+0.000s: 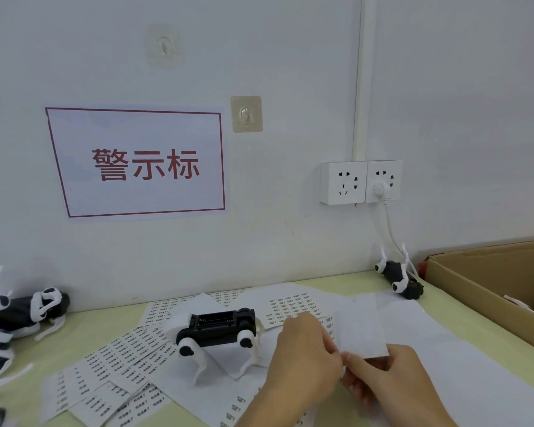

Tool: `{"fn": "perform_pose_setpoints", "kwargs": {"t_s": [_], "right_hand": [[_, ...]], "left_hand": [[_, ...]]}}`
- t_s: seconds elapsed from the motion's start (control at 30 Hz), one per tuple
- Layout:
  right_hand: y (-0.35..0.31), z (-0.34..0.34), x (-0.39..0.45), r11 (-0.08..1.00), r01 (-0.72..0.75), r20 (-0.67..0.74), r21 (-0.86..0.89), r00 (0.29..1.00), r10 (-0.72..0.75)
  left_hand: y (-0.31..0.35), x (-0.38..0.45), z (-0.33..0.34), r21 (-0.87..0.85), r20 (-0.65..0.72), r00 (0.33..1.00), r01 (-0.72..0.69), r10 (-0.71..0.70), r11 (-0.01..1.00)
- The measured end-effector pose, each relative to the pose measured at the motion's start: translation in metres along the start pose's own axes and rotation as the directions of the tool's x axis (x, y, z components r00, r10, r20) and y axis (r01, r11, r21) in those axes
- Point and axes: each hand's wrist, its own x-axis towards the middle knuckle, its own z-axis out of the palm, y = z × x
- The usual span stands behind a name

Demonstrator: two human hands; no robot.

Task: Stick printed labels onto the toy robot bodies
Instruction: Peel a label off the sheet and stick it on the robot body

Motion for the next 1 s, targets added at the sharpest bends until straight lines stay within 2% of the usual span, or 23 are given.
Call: {"fn": "perform_pose_setpoints", "kwargs": {"t_s": [0.23,0.5,0.87,1.0], "right_hand": [[-0.003,-0.001,0.000,1.000,-0.012,-0.002,-0.004,1.000,0.012],[-0.005,-0.002,-0.002,0.998,-0.026,-0.014,0.064,1.000,0.027],[-0.004,-0.002,-0.001,1.000,-0.012,-0.004,0.024,1.000,0.012],[-0.005,-0.003,-0.002,1.000,-0.003,-0.003,0.014,1.000,0.003]], "left_hand": [[0.001,-0.003,0.009,-0.003,-0.094,0.996,-0.009,0.008,1.000],[0.000,0.001,0.001,-0.029,-0.048,0.999,0.000,-0.001,1.000],[0.000,0.000,0.002,-0.046,-0.039,0.999,0.029,-0.031,0.999],[-0.001,0.001,0.002,-0.103,-0.046,0.997,0.058,-0.063,0.993]]}}
